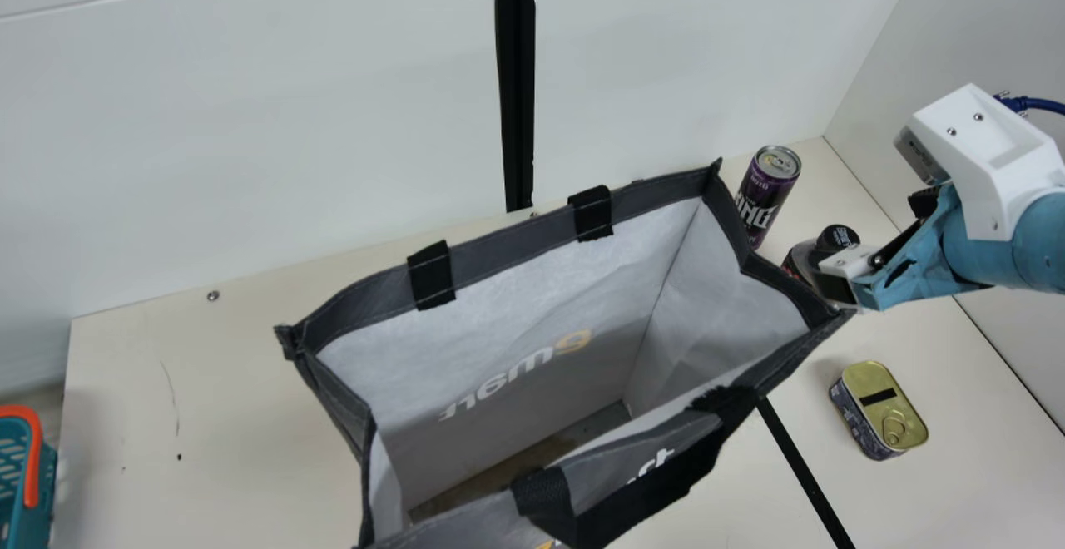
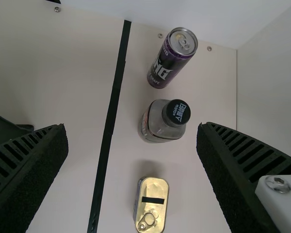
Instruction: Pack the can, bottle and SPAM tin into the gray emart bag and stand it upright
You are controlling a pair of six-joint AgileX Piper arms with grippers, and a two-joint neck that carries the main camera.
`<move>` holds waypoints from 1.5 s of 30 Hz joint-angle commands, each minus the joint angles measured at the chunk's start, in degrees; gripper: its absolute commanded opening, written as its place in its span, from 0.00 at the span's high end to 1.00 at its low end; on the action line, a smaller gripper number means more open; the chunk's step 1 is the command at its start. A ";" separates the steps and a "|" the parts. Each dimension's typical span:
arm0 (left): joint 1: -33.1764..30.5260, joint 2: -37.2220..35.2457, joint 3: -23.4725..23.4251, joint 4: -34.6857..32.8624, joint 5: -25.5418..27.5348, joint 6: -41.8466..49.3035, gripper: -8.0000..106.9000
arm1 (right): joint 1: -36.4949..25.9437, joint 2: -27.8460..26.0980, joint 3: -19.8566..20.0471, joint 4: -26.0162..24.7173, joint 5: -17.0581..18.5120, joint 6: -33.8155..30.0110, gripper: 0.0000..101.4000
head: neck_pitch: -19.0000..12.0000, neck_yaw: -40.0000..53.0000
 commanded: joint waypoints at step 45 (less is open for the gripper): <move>-0.15 12.78 -13.82 -8.08 -2.32 11.61 0.15 | 0.00 0.00 0.05 0.00 0.00 0.00 0.06 | -1.30 -0.05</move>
